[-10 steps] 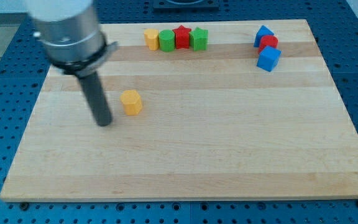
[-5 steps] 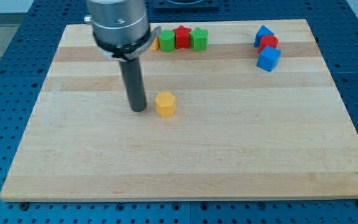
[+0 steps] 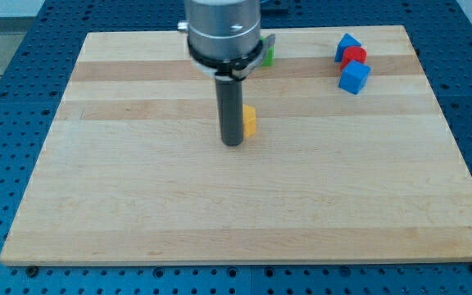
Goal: Place the yellow hexagon at the bottom of the blue cube
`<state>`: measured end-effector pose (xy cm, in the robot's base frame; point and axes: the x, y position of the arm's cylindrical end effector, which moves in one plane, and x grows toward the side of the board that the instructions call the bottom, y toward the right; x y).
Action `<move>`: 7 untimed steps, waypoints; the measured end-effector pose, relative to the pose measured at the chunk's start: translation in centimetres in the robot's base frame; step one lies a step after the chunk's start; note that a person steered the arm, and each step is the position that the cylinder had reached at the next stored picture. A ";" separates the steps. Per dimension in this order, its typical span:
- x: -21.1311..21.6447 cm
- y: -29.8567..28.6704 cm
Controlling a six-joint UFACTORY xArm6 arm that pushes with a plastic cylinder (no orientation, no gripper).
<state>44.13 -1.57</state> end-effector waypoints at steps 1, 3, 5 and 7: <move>-1.1 -1.7; -2.5 -2.6; -2.7 3.9; -4.5 1.5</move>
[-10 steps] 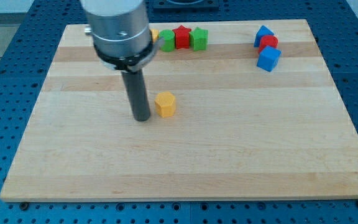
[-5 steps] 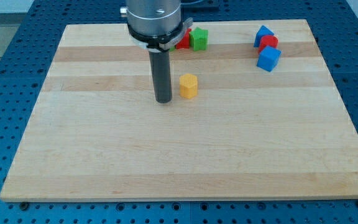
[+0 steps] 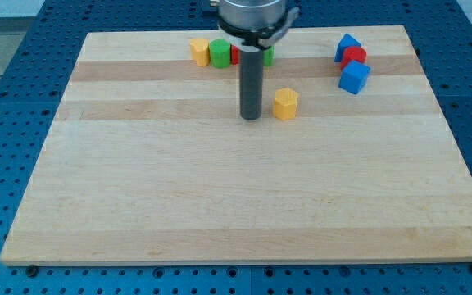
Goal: Place the yellow hexagon at the bottom of the blue cube
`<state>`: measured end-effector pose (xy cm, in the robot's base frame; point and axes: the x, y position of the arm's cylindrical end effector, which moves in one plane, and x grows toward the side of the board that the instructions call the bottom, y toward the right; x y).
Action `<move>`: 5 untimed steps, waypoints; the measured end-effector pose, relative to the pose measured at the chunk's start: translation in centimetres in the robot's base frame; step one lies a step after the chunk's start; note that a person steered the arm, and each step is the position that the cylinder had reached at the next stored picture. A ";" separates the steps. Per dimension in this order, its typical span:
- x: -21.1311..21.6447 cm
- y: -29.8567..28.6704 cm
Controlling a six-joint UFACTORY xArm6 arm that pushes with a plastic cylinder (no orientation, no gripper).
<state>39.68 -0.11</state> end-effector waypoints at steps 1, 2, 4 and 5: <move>-0.3 1.7; -0.5 6.4; -0.6 14.4; -0.6 17.0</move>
<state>39.08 16.93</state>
